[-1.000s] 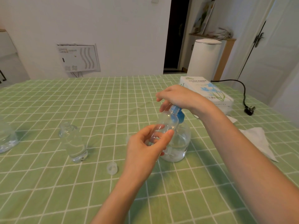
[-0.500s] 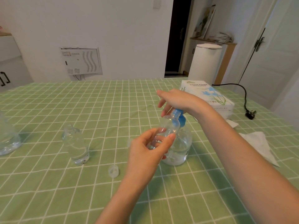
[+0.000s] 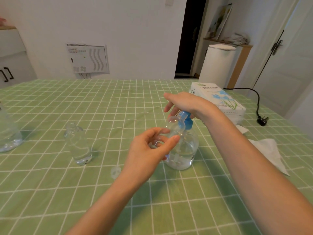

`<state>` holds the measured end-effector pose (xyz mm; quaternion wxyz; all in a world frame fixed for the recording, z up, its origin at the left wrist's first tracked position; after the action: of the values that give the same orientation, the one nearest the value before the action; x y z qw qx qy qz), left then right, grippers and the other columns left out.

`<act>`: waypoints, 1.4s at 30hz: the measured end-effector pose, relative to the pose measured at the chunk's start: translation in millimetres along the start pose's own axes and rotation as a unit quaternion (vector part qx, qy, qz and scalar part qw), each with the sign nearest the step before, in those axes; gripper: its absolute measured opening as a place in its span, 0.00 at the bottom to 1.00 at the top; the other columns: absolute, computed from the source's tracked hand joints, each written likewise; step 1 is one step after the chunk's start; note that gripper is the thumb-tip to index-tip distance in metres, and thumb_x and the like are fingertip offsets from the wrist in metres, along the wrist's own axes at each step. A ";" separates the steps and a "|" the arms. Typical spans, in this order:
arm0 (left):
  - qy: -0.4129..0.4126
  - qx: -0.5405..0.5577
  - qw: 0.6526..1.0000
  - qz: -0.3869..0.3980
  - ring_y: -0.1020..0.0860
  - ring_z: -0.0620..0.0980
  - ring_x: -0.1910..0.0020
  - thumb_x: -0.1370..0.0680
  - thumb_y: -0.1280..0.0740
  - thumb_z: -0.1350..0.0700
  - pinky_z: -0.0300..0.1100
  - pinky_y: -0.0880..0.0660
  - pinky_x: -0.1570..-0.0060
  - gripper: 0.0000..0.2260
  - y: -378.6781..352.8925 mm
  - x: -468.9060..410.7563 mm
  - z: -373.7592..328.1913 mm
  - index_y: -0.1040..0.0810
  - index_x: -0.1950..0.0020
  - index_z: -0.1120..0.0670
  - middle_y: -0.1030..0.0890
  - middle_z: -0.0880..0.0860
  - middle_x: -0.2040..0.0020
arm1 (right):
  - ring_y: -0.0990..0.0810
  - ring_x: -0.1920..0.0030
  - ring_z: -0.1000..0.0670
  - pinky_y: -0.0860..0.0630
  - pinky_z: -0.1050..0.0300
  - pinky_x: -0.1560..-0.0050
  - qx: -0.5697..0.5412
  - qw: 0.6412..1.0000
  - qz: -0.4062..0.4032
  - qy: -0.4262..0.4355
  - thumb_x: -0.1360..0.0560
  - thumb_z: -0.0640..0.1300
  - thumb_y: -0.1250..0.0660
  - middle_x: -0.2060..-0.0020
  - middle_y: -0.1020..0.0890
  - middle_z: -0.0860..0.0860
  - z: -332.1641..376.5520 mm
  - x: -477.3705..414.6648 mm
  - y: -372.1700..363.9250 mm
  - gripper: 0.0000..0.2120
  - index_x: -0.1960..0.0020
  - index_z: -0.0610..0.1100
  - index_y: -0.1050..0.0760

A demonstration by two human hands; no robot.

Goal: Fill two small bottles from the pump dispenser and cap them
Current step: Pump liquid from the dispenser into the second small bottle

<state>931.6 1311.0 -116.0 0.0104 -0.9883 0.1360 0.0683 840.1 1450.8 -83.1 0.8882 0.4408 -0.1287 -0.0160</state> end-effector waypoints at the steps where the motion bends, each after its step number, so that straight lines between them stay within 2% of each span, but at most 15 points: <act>1: -0.002 0.000 1.000 0.001 0.24 0.41 0.70 0.31 0.28 0.53 0.29 0.29 0.74 0.09 -0.3 -0.5 0.3 0.19 0.51 0.51 0.19 0.51 0.63 | 0.25 0.44 0.44 0.33 0.48 0.54 0.000 1.000 -0.001 0.001 0.21 0.61 0.51 0.42 0.22 0.45 0.1 0.2 0.5 0.25 0.54 0.47 0.21; 4: -0.005 0.015 1.000 0.001 0.24 0.42 0.69 0.30 0.28 0.55 0.30 0.28 0.72 0.09 -2.9 -0.7 4.1 0.19 0.50 0.53 0.19 0.50 0.64 | 0.25 0.45 0.43 0.30 0.48 0.52 -0.002 1.000 -0.005 0.001 0.20 0.61 0.51 0.42 0.22 0.44 0.7 0.3 0.5 0.25 0.55 0.47 0.21; 6: -0.002 0.028 1.000 -0.003 0.24 0.42 0.70 0.30 0.28 0.56 0.30 0.28 0.72 0.08 -3.9 1.0 8.8 0.19 0.51 0.53 0.19 0.50 0.65 | 0.24 0.46 0.42 0.27 0.47 0.47 0.002 1.000 -0.002 0.003 0.20 0.60 0.51 0.42 0.22 0.43 -0.7 -0.8 -3.0 0.25 0.58 0.47 0.22; 9: 0.002 0.033 0.999 -0.008 0.24 0.40 0.71 0.30 0.28 0.56 0.29 0.28 0.73 0.08 -3.6 2.8 13.4 0.19 0.52 0.52 0.18 0.49 0.65 | 0.23 0.47 0.42 0.28 0.48 0.46 0.007 1.000 -0.003 0.011 0.20 0.59 0.51 0.43 0.22 0.42 -2.6 -3.0 -8.1 0.24 0.59 0.48 0.22; 13: -0.002 0.029 1.000 -0.006 0.24 0.42 0.69 0.30 0.28 0.56 0.30 0.27 0.71 0.09 -2.9 2.1 13.3 0.19 0.51 0.53 0.19 0.51 0.64 | 0.23 0.46 0.43 0.28 0.48 0.45 0.011 1.000 -0.009 0.022 0.20 0.58 0.50 0.46 0.20 0.42 -1.1 -4.1 -7.4 0.24 0.57 0.47 0.21; 16: -0.006 0.031 0.999 -0.007 0.24 0.42 0.70 0.30 0.28 0.55 0.29 0.29 0.73 0.09 -3.5 2.7 12.6 0.19 0.51 0.53 0.19 0.50 0.65 | 0.22 0.45 0.42 0.29 0.51 0.49 0.015 0.999 -0.019 0.033 0.20 0.57 0.50 0.49 0.18 0.42 0.9 -4.3 -3.6 0.24 0.52 0.44 0.20; 18: -0.011 0.032 0.999 -0.008 0.24 0.40 0.70 0.33 0.27 0.51 0.29 0.28 0.72 0.11 -4.3 2.7 10.3 0.19 0.52 0.51 0.19 0.49 0.65 | 0.22 0.46 0.43 0.30 0.52 0.56 0.014 0.999 -0.018 0.029 0.20 0.58 0.50 0.49 0.18 0.43 3.1 -3.3 0.0 0.24 0.50 0.44 0.21; 22: -0.016 0.038 0.999 -0.006 0.23 0.39 0.71 0.37 0.29 0.45 0.29 0.29 0.72 0.15 -6.3 2.0 8.0 0.19 0.52 0.49 0.18 0.45 0.66 | 0.24 0.50 0.45 0.36 0.58 0.66 0.034 0.998 -0.023 0.039 0.20 0.57 0.50 0.48 0.19 0.44 8.7 -3.4 5.6 0.24 0.47 0.43 0.21; 27: -0.014 0.033 0.999 -0.008 0.22 0.39 0.70 0.36 0.29 0.46 0.29 0.27 0.71 0.14 -6.2 2.0 9.0 0.19 0.53 0.48 0.17 0.45 0.65 | 0.24 0.47 0.44 0.34 0.54 0.60 0.025 0.999 -0.017 0.039 0.20 0.57 0.50 0.45 0.20 0.43 6.1 -2.9 3.1 0.23 0.51 0.45 0.21; 30: -0.012 0.033 0.999 -0.013 0.23 0.39 0.71 0.34 0.28 0.50 0.28 0.28 0.72 0.11 -5.1 2.5 10.4 0.19 0.53 0.49 0.17 0.46 0.66 | 0.23 0.49 0.45 0.35 0.57 0.65 0.034 0.998 -0.017 0.042 0.20 0.57 0.50 0.47 0.19 0.44 5.8 -4.0 1.3 0.23 0.51 0.44 0.20; 35: -0.020 0.033 0.999 -0.022 0.24 0.39 0.72 0.31 0.27 0.56 0.28 0.30 0.74 0.06 -4.0 4.3 12.3 0.19 0.55 0.49 0.18 0.46 0.68 | 0.23 0.46 0.44 0.34 0.58 0.64 0.033 0.998 -0.010 0.042 0.20 0.56 0.49 0.48 0.19 0.43 3.4 -3.5 -5.4 0.23 0.49 0.42 0.20; 39: -0.018 0.037 0.999 -0.023 0.23 0.39 0.72 0.32 0.27 0.55 0.29 0.29 0.73 0.07 -4.6 4.2 12.8 0.19 0.54 0.49 0.18 0.45 0.67 | 0.23 0.45 0.43 0.34 0.59 0.63 0.033 0.998 -0.016 0.049 0.20 0.56 0.49 0.48 0.19 0.43 5.3 -1.9 -3.8 0.24 0.47 0.42 0.20; 42: -0.020 0.036 0.999 -0.023 0.23 0.38 0.71 0.35 0.28 0.49 0.29 0.28 0.72 0.12 -4.9 4.4 10.0 0.19 0.53 0.48 0.17 0.45 0.66 | 0.22 0.48 0.44 0.34 0.58 0.64 0.031 0.998 -0.022 0.052 0.20 0.56 0.48 0.49 0.18 0.43 7.8 -0.6 0.8 0.23 0.47 0.42 0.21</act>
<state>935.8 1314.9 -126.5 0.0506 -0.9885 0.1159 0.0828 837.5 1445.2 -78.1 0.8791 0.4708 -0.0735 -0.0087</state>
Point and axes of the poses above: each hand's wrist, its own x-axis away from the middle knuckle, its own y-axis out of the back of the hand, z = x × y, the point moved 8 cm from there along -x, towards the middle knuckle
